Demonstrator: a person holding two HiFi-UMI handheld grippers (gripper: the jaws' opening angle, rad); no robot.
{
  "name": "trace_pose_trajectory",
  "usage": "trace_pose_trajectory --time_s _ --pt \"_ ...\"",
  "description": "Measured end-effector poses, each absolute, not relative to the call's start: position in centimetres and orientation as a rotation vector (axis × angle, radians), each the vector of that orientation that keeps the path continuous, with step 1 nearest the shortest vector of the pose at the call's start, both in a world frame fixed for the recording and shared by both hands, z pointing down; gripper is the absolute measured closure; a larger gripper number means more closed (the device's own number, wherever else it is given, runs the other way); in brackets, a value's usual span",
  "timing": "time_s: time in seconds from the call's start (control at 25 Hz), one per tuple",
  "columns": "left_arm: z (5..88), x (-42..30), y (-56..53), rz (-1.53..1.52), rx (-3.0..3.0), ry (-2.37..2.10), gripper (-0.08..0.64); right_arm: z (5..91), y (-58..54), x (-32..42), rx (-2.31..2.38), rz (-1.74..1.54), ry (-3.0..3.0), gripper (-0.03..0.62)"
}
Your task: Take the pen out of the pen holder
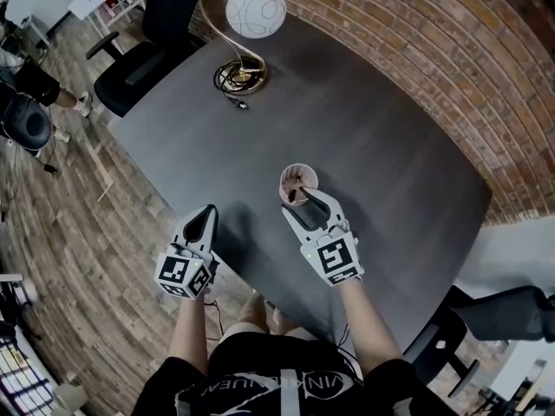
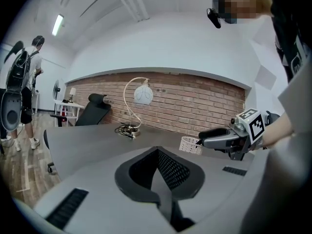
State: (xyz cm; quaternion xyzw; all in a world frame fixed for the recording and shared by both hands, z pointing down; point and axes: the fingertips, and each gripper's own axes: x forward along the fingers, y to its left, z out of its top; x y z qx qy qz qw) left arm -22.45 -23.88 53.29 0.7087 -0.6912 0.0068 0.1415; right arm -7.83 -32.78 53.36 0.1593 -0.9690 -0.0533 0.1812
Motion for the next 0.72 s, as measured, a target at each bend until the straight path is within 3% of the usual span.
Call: trace_pose_trajectory --time_s 0.56,0.72 --pt "54.6 -23.3 -24.3 0.005 2.021 -1.983 0.545 54.4 -33.3 -8.6 0.459 -0.324 -2.63 0.515" --pt "54.7 -23.4 -24.2 0.001 2.014 -1.986 0.545 54.3 -33.4 -8.6 0.466 -0.295 -2.648 0.515"
